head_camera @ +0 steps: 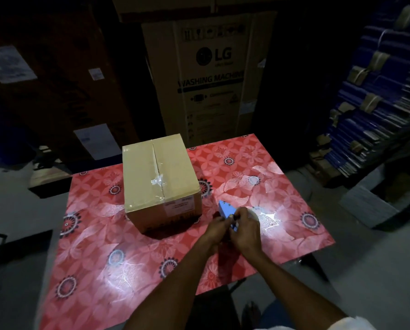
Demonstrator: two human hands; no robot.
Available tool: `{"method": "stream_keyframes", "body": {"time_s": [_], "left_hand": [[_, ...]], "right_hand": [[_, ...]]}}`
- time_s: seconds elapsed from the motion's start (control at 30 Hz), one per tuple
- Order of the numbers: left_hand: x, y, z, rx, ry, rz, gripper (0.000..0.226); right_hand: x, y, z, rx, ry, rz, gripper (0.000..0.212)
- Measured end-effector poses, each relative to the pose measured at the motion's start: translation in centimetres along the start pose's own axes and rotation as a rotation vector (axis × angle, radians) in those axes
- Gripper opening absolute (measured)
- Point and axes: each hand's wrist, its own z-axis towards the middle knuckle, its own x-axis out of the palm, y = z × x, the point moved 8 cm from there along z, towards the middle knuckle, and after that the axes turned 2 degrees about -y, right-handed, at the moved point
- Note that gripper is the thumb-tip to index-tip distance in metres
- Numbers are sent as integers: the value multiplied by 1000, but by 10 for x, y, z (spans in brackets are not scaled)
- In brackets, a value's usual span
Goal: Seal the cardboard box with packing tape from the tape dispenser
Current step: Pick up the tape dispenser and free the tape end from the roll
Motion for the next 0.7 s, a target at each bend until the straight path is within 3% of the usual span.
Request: {"method": "stream_keyframes", "body": {"time_s": [0.17,0.33,0.5,0.6,0.7], "left_hand": [[-1,-15,3,92,-11,-201,30],[6,-30,-4,75,27,-476,37],[10,-49,-8,115,41,-539,61],[13,-57,-7,146,47,-507,73],[13,-64,-14,153,60,-518,69]], "right_hand": [[-9,34,-6,-169,-33,-1,38],[-6,63,-13,-489,-29,-398,65],[-6,60,-17,-568,72,-661,76],[-18,78,-12,-581,117,-700,60],[-47,107,-13,-652,131,-573,31]]}}
